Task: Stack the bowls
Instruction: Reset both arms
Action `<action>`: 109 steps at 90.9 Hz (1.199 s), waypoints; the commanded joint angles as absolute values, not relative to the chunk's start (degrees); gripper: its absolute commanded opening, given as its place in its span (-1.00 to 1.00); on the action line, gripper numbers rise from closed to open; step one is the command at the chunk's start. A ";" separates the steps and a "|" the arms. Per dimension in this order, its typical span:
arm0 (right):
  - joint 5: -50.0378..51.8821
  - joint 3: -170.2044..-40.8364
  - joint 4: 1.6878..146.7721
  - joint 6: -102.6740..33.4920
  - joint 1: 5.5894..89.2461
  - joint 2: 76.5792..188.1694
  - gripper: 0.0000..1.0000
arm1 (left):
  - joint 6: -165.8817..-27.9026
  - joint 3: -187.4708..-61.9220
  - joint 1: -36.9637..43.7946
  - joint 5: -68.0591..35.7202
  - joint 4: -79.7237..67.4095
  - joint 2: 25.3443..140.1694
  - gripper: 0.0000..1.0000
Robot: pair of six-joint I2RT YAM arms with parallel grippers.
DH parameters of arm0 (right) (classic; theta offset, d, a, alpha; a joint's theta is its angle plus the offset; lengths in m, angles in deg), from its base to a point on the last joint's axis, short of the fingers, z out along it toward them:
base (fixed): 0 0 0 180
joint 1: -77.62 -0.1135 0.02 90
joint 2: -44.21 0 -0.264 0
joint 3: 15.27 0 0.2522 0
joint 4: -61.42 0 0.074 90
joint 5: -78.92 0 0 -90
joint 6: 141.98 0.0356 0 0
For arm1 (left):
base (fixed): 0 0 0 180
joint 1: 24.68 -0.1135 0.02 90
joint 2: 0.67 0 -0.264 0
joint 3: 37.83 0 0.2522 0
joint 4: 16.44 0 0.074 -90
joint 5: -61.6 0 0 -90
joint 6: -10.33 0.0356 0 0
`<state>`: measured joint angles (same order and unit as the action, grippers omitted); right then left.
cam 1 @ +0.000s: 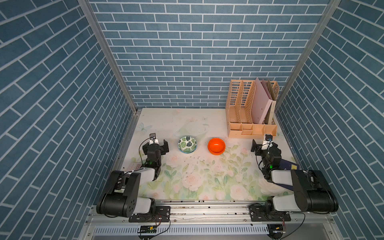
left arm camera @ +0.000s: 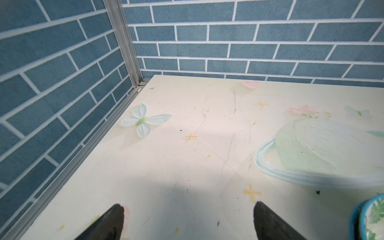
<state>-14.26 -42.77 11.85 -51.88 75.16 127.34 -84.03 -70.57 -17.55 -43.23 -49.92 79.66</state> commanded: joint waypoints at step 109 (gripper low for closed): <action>-11.83 -41.50 1.30 -54.35 75.16 132.09 0.99 | -79.50 -63.19 -21.71 -34.29 -77.51 86.25 0.99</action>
